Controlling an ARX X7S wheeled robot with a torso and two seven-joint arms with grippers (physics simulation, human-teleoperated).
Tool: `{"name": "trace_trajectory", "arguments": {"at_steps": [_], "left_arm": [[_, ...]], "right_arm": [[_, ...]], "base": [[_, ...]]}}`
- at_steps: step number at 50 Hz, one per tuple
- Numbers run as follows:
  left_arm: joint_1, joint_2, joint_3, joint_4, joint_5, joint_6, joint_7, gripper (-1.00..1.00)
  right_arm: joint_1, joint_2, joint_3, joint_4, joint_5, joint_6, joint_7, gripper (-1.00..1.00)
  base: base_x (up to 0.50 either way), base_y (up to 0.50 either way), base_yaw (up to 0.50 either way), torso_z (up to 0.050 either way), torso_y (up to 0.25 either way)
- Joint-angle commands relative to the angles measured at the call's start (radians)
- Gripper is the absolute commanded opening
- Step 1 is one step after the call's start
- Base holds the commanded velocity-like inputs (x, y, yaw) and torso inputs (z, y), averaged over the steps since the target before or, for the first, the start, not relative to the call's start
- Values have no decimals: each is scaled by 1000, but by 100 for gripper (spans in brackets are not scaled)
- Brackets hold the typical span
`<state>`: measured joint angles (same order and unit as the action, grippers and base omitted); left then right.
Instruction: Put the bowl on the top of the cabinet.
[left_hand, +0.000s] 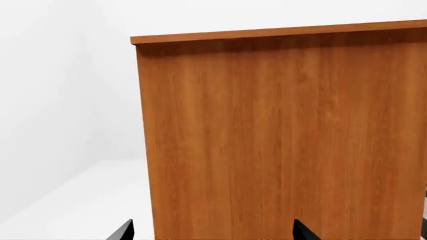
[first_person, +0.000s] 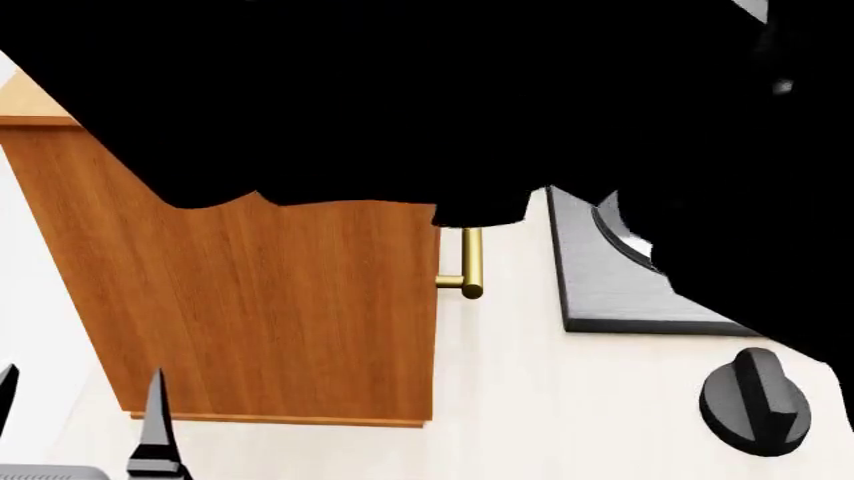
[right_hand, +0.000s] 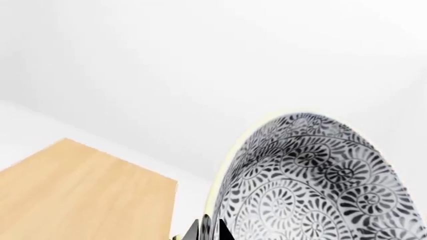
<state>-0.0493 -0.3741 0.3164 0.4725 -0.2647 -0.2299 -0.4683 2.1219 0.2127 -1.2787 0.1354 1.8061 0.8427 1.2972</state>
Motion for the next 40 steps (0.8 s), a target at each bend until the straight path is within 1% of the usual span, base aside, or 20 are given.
{"name": "trace_trajectory", "arguments": {"at_steps": [1,21,40], "left_arm": [[9,-5,-7,-10,-7,16,1,100],[11,-6,-9,-34,-14,39,3,100],[24,-10,-14,-50,-25,66,8,100]], "right_arm": [[-77,-36,-44,30,-94,-32,-50,-100],[-151,-40,-111,91,-200,-59,-156,-100],[-219,-106,-145,134,-270,-112,-209,-100]], "base": [[0,0,0,0,0],[0,0,0,0,1],[0,0,0,0,1]]}}
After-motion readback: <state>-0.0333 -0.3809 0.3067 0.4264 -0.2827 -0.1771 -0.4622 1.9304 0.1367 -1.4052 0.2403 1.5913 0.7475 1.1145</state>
